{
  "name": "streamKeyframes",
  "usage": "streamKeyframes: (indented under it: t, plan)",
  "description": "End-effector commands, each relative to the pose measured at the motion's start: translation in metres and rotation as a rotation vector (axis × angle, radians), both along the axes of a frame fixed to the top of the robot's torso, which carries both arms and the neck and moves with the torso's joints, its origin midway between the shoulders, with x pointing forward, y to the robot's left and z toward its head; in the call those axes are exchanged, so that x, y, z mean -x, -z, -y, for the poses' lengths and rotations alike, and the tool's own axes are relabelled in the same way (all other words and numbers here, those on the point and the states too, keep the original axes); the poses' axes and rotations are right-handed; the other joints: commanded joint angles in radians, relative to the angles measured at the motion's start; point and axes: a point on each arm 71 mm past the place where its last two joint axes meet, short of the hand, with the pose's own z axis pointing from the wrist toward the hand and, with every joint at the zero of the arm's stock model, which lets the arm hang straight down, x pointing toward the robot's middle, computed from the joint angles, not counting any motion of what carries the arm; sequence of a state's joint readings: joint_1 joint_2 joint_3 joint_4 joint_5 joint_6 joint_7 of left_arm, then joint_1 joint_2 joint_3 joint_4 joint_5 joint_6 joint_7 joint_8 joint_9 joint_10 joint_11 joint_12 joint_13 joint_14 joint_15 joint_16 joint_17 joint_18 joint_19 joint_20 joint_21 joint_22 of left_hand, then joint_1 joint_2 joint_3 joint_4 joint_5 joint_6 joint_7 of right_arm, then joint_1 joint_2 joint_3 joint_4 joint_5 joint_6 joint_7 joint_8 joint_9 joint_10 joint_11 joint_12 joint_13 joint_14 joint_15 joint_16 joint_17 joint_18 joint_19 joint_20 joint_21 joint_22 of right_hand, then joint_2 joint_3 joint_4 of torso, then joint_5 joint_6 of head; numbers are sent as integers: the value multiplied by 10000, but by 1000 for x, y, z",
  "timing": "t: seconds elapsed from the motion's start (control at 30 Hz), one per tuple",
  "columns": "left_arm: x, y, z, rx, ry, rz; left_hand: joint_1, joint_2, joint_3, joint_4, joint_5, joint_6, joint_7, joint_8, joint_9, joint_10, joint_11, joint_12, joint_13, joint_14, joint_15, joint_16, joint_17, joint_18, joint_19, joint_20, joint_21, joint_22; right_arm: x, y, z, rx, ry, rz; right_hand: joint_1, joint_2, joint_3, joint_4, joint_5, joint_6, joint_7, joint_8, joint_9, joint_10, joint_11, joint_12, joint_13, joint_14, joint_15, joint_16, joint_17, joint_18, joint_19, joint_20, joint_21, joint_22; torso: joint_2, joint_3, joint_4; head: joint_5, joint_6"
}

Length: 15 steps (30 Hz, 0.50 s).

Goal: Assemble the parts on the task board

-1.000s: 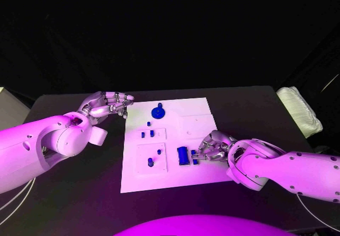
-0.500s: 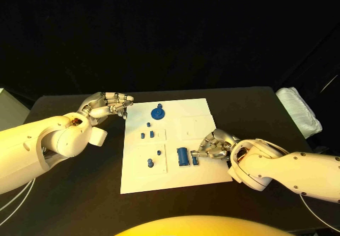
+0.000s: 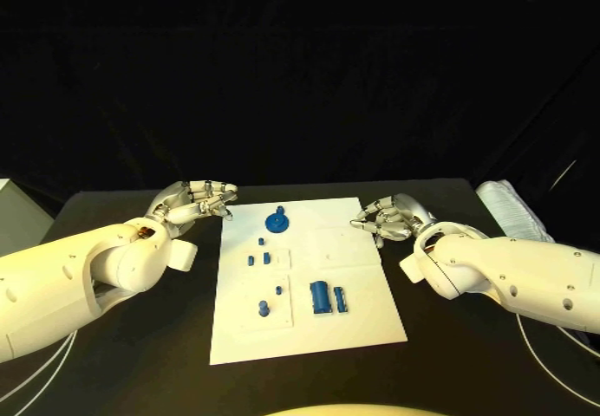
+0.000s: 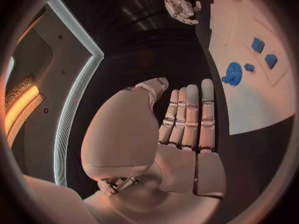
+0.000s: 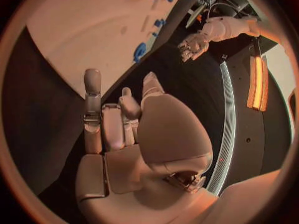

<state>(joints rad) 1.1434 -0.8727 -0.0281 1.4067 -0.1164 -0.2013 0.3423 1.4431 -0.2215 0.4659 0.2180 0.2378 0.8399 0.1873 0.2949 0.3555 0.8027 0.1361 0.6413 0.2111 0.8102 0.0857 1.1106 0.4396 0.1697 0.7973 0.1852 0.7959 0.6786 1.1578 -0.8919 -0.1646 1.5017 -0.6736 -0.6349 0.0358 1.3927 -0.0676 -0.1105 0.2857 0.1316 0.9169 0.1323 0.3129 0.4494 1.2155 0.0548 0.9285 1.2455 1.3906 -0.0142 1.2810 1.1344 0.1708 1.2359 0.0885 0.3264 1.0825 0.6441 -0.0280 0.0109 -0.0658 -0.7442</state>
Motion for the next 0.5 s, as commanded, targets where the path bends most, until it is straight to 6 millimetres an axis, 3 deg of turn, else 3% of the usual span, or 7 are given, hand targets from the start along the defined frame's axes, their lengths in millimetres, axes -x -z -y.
streamKeyframes:
  t: [0.03, 0.13, 0.17, 0.27, 0.37, 0.47, 0.5]
  plan:
    - [-10, -1, -7, 677, -1367, 570, 96, -133, 29, 219, -42, 111, -135, 78, -3, 588, 11, -601, -490, -19, 23, -1603, -760, 123, -165, 77, -851, -536, -17, -3, 3, -2039, 18, 478, 528, 188, -343, 21, -19, -408, 232, 74, -105, -1650, 210, -3331, -2630, -2146, 291, -3738, -3802, 130, -789, 339, -1605, -1369, -192, -44, -52, 85, 313]
    - [-21, 3, -6, 800, -1865, 701, 214, -170, 83, 524, -51, 29, -186, -232, -165, 1340, 202, -2375, -1449, 330, 309, -4462, -1696, 85, -375, 406, -2650, -1736, -35, -1, 6, -2714, 171, 509, 1059, 477, -502, 23, -218, -717, 403, 89, -311, -2263, 470, -4646, -4455, -3019, 553, -5112, -4418, 89, -1424, 643, -2604, -2486, -297, -34, -52, 149, 559]
    - [-25, 5, -5, 814, -1986, 738, 280, -178, 19, 525, -42, -7, -257, -327, -238, 1415, 318, -2926, -1487, 244, 407, -5226, -1842, 97, -427, 563, -3287, -2186, -40, 0, 5, -2920, 190, 512, 1224, 568, -453, 21, -321, -774, 470, 37, -370, -2601, 698, -5155, -4945, -3742, 722, -5784, -4729, -1, -2013, 781, -2613, -2792, -330, -28, -62, 163, 610]
    - [-33, 8, -1, 816, -2186, 815, 376, -135, -377, 529, -38, -186, -303, -671, -530, 1310, 336, -4269, -1473, -286, 653, -7151, -2153, 92, -611, 908, -5019, -3448, -51, 1, 3, -3324, 157, 541, 1514, 631, -556, 13, -375, -746, 609, -125, -659, -2211, 762, -6188, -6831, -4032, 984, -7251, -5684, 99, -2791, 1164, -2662, -3982, -386, -18, -68, 213, 751]
    - [-40, 11, 5, 787, -2284, 859, 482, -26, -665, 518, -20, -232, -272, -848, -743, 1185, 281, -4863, -1480, -808, 674, -8117, -2437, -34, -955, 1044, -6021, -4184, -59, 2, 0, -3598, 93, 573, 1760, 717, -583, -25, -380, -771, 682, -580, -1051, -2341, 1000, -7259, -8824, -4356, 1341, -9167, -6775, 119, -3524, 1518, -2633, -5568, -446, 14, -52, 275, 835]
    - [-43, 14, 11, 717, -2280, 901, 579, 74, -902, 519, -12, -230, -282, -979, -894, 1124, 226, -5249, -1482, -914, 631, -8618, -2631, -163, -997, 1057, -6577, -4647, -63, 2, -4, -3760, 16, 593, 1833, 744, -556, -41, -378, -666, 700, -855, -1273, -2247, 1054, -7681, -9897, -4237, 1412, -9996, -7339, 141, -3400, 1583, -2634, -6503, -448, 55, -35, 314, 921]
    - [-42, 15, 13, 558, -1909, 578, -3982, 2215, -4659, -2180, -2378, -8399, -1873, -2949, -3555, -8027, -1361, -6413, -2111, -8102, -857, -11106, -4396, -1697, -7973, -1852, -7959, -6786, -62, 3, 1, -2771, 546, 552, -2943, 676, 1105, -2857, -1316, -9169, -1323, -3129, -4494, -12155, -548, -9285, -12455, -13906, 142, -12810, -11344, -1708, -12359, -885, -3264, -10825, -397, 8, -56, 270, 829]
